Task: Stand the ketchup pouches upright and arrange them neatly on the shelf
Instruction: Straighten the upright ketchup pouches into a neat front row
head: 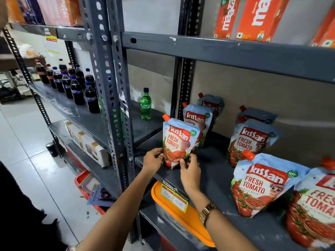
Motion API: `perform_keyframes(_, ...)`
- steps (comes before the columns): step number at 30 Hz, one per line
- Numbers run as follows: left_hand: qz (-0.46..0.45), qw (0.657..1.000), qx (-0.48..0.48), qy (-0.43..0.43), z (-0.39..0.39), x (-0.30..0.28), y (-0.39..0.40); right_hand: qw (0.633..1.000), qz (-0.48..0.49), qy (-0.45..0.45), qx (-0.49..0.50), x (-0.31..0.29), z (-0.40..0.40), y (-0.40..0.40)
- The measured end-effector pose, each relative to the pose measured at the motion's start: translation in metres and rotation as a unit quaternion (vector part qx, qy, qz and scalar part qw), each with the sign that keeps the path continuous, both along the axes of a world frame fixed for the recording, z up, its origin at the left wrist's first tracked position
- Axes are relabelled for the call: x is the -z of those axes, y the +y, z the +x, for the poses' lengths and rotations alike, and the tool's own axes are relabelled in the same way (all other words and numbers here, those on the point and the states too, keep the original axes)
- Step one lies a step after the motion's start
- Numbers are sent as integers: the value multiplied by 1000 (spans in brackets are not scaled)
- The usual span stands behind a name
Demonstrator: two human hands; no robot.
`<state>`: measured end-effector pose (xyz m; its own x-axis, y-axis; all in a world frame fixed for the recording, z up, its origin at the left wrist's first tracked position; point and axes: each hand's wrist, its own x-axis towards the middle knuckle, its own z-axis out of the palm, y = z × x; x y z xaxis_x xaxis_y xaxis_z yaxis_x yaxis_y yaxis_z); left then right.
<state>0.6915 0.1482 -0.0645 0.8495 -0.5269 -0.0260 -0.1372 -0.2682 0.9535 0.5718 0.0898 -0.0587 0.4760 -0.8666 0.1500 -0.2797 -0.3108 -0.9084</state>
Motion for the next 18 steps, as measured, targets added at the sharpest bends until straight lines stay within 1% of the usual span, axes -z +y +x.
perform_keyframes(1, -7, 1000, -8, 0, -4, 0, 1, 1000, 5, -11, 10, 0, -4, 2)
perform_keyframes(3, -43, 997, -52, -23, -18, 3, 5, 997, -2, -63, 37, -1, -15, 6)
perform_keyframes(5, -94, 987, -112, -64, -39, 5, 8, 990, -26, -122, 65, -5, -30, 10)
perform_keyframes(7, -139, 977, -137, -85, -60, 7, 9, 981, -42, -171, 86, -8, -47, 15)
perform_keyframes(9, -170, 974, -127, -82, -78, 7, 7, 970, -54, -217, 95, -11, -66, 18)
perform_keyframes(11, -182, 974, -110, -79, -91, 6, 1, 960, -68, -251, 106, -14, -86, 20)
perform_keyframes(14, -184, 977, -76, -71, -108, 0, -9, 937, -96, -293, 162, -12, -118, 18)
perform_keyframes(16, -190, 979, -49, -57, -120, -5, -21, 922, -118, -303, 210, -12, -139, 12)
perform_keyframes(18, -190, 980, -21, -50, -133, -9, -32, 915, -135, -298, 237, -11, -156, 5)
